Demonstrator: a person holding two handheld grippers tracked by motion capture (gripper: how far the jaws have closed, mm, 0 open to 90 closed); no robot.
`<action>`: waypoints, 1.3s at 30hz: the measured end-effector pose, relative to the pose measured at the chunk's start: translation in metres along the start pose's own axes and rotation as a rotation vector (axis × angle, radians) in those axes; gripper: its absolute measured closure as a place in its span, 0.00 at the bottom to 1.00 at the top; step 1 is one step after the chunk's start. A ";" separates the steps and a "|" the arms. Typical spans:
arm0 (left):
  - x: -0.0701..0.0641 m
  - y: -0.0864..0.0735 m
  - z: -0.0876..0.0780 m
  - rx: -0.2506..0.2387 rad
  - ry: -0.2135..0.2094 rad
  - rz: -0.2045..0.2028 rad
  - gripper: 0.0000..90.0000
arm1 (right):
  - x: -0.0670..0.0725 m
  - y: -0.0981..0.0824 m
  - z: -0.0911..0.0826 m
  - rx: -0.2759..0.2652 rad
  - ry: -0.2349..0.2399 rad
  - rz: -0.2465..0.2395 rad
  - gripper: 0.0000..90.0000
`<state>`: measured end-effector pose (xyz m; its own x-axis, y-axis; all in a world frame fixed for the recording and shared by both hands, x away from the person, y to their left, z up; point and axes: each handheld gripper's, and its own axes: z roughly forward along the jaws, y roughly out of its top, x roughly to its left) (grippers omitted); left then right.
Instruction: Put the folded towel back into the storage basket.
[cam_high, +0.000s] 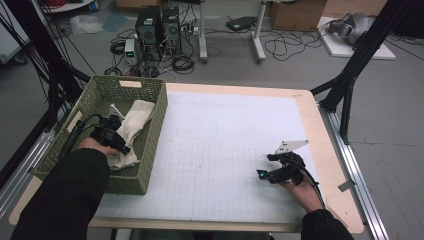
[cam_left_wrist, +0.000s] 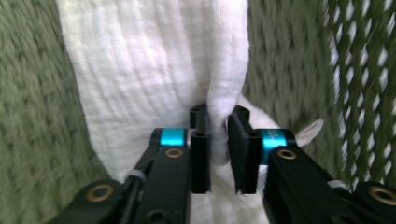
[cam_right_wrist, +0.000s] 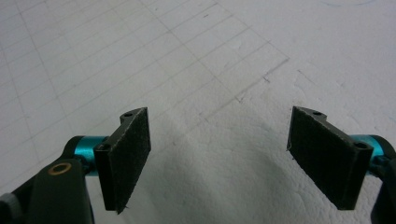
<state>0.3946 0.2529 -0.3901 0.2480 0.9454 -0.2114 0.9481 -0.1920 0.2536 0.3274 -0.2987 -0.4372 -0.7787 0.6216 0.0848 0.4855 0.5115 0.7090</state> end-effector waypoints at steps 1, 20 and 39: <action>0.000 0.001 0.002 -0.004 0.011 -0.003 0.85 | 0.000 0.000 0.000 -0.001 0.002 0.001 0.23; -0.022 -0.001 0.000 0.152 0.206 0.183 0.95 | -0.001 0.001 0.000 -0.007 0.006 -0.003 0.23; -0.011 -0.005 0.002 0.087 -0.019 0.132 0.91 | -0.001 0.002 0.002 -0.003 0.019 -0.007 0.23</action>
<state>0.3871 0.2431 -0.3906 0.3748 0.9054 -0.1994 0.9203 -0.3372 0.1983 0.3297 -0.2969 -0.4375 -0.7897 0.6064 0.0929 0.4787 0.5143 0.7116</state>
